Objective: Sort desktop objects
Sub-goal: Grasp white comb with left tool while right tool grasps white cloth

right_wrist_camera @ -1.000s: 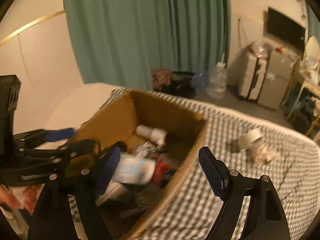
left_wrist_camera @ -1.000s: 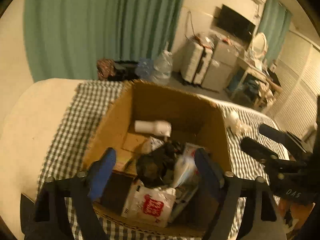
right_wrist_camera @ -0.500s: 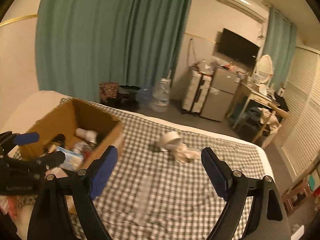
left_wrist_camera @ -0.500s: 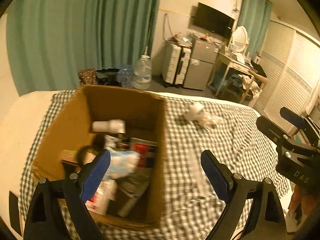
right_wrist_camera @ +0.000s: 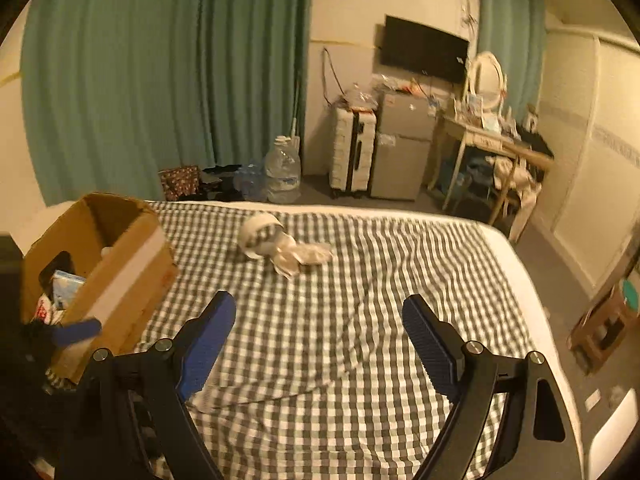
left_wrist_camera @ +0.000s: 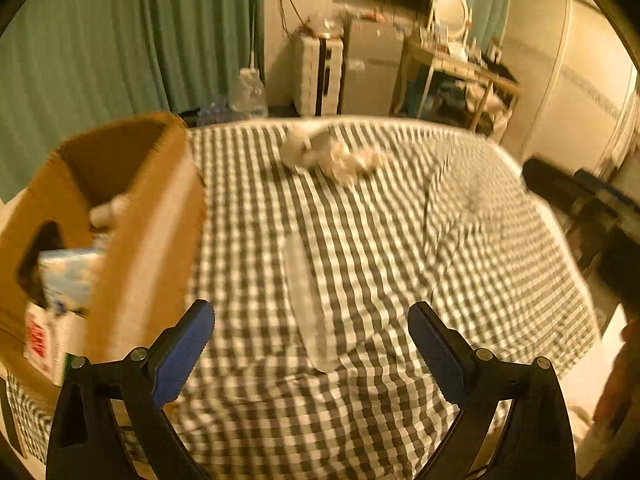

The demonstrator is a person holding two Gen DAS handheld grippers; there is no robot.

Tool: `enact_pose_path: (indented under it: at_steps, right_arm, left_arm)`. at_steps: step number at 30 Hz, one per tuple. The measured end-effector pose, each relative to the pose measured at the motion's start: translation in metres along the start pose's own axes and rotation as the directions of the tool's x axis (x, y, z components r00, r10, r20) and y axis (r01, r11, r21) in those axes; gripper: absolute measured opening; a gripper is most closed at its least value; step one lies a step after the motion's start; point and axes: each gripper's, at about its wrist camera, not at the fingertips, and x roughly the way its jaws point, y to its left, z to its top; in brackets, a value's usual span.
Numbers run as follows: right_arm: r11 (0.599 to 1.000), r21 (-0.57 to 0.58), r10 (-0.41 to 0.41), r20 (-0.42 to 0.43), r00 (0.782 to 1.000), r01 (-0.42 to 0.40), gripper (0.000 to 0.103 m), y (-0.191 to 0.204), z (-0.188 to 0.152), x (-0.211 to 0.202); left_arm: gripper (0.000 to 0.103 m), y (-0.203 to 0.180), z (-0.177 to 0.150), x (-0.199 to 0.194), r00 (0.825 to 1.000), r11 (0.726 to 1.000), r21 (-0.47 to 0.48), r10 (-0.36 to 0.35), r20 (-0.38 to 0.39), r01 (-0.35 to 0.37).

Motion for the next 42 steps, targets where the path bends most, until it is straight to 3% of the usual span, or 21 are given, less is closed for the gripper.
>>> enact_pose_path:
  at_steps: [4, 10, 12, 15, 20, 25, 30, 35, 36, 37, 38, 39, 42]
  right_arm:
    - [0.998, 0.056, 0.015, -0.034, 0.999, -0.013, 0.086, -0.026, -0.019, 0.029]
    - [0.986, 0.161, 0.071, -0.102, 0.992, -0.054, 0.086, -0.055, -0.037, 0.065]
    - [0.985, 0.166, 0.074, -0.102, 0.992, -0.057, 0.086, -0.057, -0.039, 0.072]
    - [0.985, 0.159, 0.089, -0.116, 0.989, -0.07, 0.086, -0.053, -0.041, 0.087]
    - [0.986, 0.083, 0.149, -0.098, 0.984, -0.141, 0.086, -0.034, -0.027, 0.122]
    - [0.977, 0.037, 0.213, -0.077, 0.974, -0.211, 0.086, -0.009, -0.007, 0.167]
    - [0.978, -0.057, 0.191, -0.14, 0.972, -0.2, 0.086, 0.023, 0.01, 0.223]
    - [0.977, -0.012, 0.207, -0.212, 0.955, -0.215, 0.086, 0.032, 0.016, 0.272]
    - [0.975, -0.001, 0.217, -0.247, 0.945, -0.224, 0.081, 0.032, 0.014, 0.282]
    - [0.973, 0.002, 0.222, -0.274, 0.936, -0.23, 0.043, 0.032, 0.013, 0.286]
    - [0.971, 0.01, 0.23, -0.302, 0.925, -0.239, 0.023, 0.03, 0.009, 0.289]
    - [0.969, 0.021, 0.239, -0.296, 0.925, -0.244, 0.014, 0.026, 0.004, 0.287]
    - [0.972, 0.049, 0.236, -0.273, 0.932, -0.232, 0.014, 0.012, -0.013, 0.264]
  left_arm:
    - [0.1, -0.014, -0.012, 0.045, 0.997, 0.999, 0.022, 0.042, -0.06, -0.041]
    - [0.1, -0.027, -0.015, 0.096, 0.981, 0.982, 0.1, 0.168, -0.092, -0.159]
    - [0.097, -0.023, -0.014, 0.11, 0.983, 0.988, 0.079, 0.142, -0.115, -0.133]
    - [0.027, -0.013, -0.015, 0.13, 0.979, 0.997, 0.029, 0.07, -0.192, -0.066]
    - [0.025, -0.004, -0.004, 0.124, 0.992, 1.0, -0.008, 0.004, -0.123, -0.005]
    - [0.025, 0.008, 0.021, 0.127, 0.997, 0.999, -0.008, 0.038, -0.066, -0.039]
    - [0.024, 0.024, 0.037, 0.133, 0.998, 0.999, -0.025, 0.035, -0.044, -0.036]
    - [0.024, 0.026, 0.035, 0.163, 0.996, 0.999, -0.02, 0.025, -0.085, -0.027]
    - [0.024, 0.026, 0.035, 0.165, 0.996, 0.999, -0.024, 0.022, -0.082, -0.025]
    - [0.024, 0.027, 0.035, 0.166, 0.998, 0.999, -0.031, 0.009, -0.061, -0.011]
    - [0.024, 0.028, 0.036, 0.166, 0.998, 0.999, -0.032, 0.001, -0.056, -0.003]
    - [0.024, 0.031, 0.035, 0.167, 0.998, 0.999, -0.037, -0.012, -0.054, 0.01]
    - [0.023, 0.035, 0.034, 0.162, 0.998, 0.998, -0.052, -0.041, -0.048, 0.039]
